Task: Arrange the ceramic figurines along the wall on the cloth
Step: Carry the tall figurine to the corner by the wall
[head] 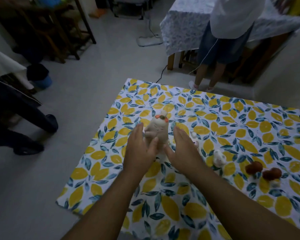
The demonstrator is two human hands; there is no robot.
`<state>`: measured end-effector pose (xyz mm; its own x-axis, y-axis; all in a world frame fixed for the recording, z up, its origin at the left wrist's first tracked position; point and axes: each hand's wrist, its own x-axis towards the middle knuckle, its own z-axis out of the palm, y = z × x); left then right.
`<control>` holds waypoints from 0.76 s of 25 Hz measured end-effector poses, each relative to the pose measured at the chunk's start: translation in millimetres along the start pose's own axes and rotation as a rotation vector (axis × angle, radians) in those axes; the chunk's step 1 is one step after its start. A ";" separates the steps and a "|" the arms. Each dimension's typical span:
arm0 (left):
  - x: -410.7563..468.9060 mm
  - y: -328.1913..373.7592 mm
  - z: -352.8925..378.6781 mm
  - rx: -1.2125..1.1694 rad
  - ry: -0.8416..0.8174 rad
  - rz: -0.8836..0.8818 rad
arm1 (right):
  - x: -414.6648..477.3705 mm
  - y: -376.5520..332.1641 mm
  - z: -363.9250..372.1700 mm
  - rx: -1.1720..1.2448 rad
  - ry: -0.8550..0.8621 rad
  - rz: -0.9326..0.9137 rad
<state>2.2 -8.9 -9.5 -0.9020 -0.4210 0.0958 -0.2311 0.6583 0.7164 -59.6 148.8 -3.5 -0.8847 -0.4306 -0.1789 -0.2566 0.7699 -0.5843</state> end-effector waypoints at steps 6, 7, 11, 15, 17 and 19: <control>34.3 -22.2 8.3 -0.485 -0.400 -0.010 | 12.0 -23.7 14.5 0.411 -0.073 0.147; 35.4 -26.0 9.7 -0.510 -0.408 0.000 | 11.0 -26.3 14.6 0.441 -0.064 0.142; 38.3 -33.3 12.5 -0.534 -0.386 0.036 | 9.6 -30.6 13.5 0.521 -0.044 0.142; 37.6 -16.4 0.1 -0.538 -0.326 0.074 | 2.2 -36.9 -0.8 0.607 -0.015 0.097; 40.1 5.4 -10.5 -0.577 -0.261 0.125 | -4.2 -39.1 -16.5 0.669 0.057 0.051; 43.3 37.7 -21.4 -0.633 -0.208 0.199 | -12.5 -39.1 -38.3 0.723 0.141 -0.023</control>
<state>-37.8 -15.7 36.5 -0.9710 -0.1599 0.1776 0.1458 0.1928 0.9704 -53.4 142.2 51.9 -0.9362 -0.3409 -0.0852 0.0021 0.2372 -0.9715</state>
